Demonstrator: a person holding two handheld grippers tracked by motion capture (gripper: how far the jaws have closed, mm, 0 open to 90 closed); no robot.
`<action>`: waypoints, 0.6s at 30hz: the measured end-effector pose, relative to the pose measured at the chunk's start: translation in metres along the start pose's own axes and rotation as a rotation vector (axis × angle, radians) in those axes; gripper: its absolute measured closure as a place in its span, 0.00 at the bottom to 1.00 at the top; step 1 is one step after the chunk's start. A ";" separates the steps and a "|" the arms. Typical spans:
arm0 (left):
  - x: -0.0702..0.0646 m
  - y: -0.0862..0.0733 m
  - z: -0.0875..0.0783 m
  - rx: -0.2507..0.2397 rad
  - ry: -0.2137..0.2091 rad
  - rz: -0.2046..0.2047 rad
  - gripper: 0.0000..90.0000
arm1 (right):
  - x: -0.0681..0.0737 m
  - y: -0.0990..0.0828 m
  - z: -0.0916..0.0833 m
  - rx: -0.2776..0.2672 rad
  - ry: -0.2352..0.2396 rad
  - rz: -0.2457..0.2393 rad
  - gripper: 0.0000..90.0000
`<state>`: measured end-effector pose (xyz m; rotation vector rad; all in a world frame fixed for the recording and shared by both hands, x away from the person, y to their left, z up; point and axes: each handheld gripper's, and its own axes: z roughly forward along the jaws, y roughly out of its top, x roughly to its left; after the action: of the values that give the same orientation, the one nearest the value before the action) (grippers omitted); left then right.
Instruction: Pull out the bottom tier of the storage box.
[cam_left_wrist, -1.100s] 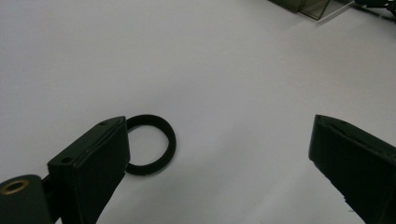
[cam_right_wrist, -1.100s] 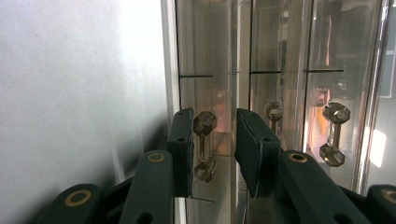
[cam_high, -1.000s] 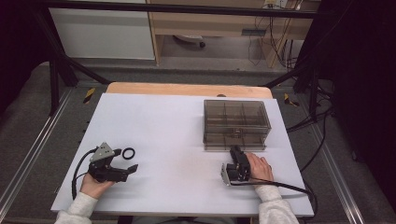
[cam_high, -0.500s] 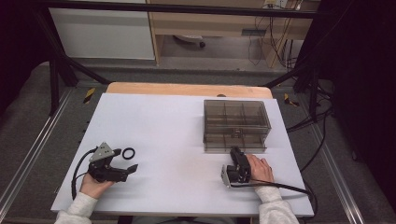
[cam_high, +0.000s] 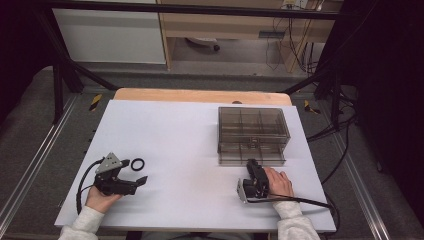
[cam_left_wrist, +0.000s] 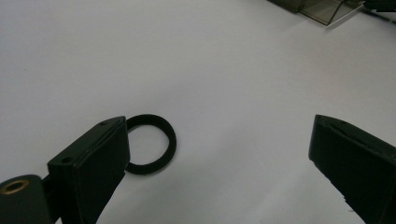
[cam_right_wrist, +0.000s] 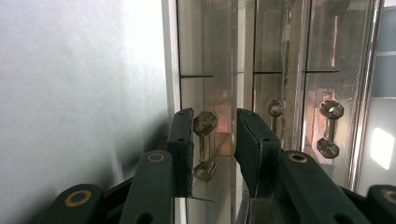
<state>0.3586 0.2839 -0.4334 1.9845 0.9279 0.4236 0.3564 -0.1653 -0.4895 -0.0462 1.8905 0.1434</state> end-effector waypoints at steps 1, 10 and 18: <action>0.000 0.000 0.000 0.000 0.000 0.000 0.05 | 0.000 0.000 0.000 -0.001 0.001 -0.002 0.76; 0.000 0.000 0.000 -0.002 0.000 -0.003 0.05 | 0.000 0.000 -0.005 -0.005 0.010 -0.004 0.76; 0.000 0.000 0.000 0.002 0.000 -0.001 0.05 | 0.001 0.001 -0.009 0.002 0.017 0.004 0.76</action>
<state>0.3587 0.2842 -0.4335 1.9855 0.9295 0.4222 0.3475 -0.1651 -0.4871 -0.0427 1.9079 0.1443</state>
